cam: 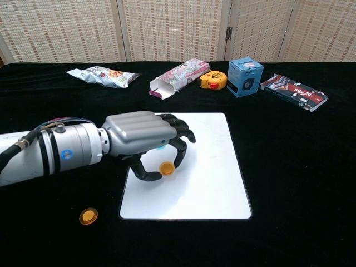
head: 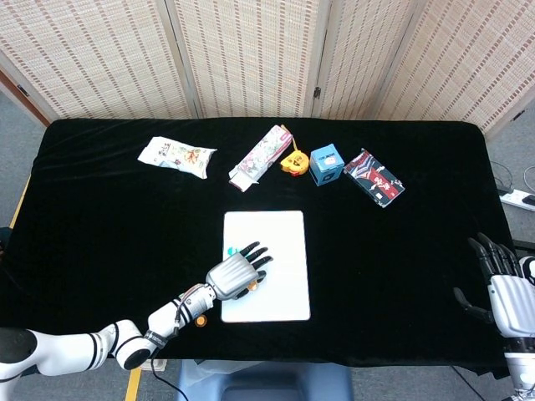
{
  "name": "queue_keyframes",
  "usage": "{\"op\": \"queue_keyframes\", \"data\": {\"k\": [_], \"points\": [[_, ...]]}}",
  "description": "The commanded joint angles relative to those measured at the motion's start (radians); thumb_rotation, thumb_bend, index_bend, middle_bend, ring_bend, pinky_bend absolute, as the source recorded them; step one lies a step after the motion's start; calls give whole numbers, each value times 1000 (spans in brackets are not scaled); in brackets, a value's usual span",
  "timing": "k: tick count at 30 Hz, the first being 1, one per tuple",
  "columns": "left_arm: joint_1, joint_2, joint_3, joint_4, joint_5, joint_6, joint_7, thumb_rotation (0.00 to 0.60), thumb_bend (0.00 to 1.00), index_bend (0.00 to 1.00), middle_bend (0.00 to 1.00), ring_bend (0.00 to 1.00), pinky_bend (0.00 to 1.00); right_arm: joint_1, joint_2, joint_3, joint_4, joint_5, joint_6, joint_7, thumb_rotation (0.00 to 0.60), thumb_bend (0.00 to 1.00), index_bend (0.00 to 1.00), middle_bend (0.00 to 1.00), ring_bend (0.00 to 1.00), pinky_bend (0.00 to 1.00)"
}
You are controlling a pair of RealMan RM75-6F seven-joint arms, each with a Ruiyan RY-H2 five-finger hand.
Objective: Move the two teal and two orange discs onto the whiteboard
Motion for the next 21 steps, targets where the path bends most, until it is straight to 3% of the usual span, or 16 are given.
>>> {"op": "queue_keyframes", "data": {"k": [1, 6, 14, 21], "points": [[-2, -2, 2, -3, -13, -6, 15, 600, 415, 396, 137, 0, 0, -1, -1, 0, 2, 1, 0, 2, 600, 361, 0, 48, 47, 0], [4, 10, 7, -24, -20, 5, 26, 600, 414, 314, 120, 0, 0, -1, -2, 1, 3, -2, 3, 4, 600, 361, 0, 47, 48, 0], [55, 105, 50, -97, 37, 87, 1, 600, 414, 429, 121, 0, 0, 3, 2, 2, -4, -13, 5, 0, 600, 361, 0, 48, 47, 0], [123, 207, 130, -140, 136, 179, -52, 600, 414, 448, 121, 0, 0, 11, -7, 1, -7, -25, -1, -6, 600, 361, 0, 47, 47, 0]]}}
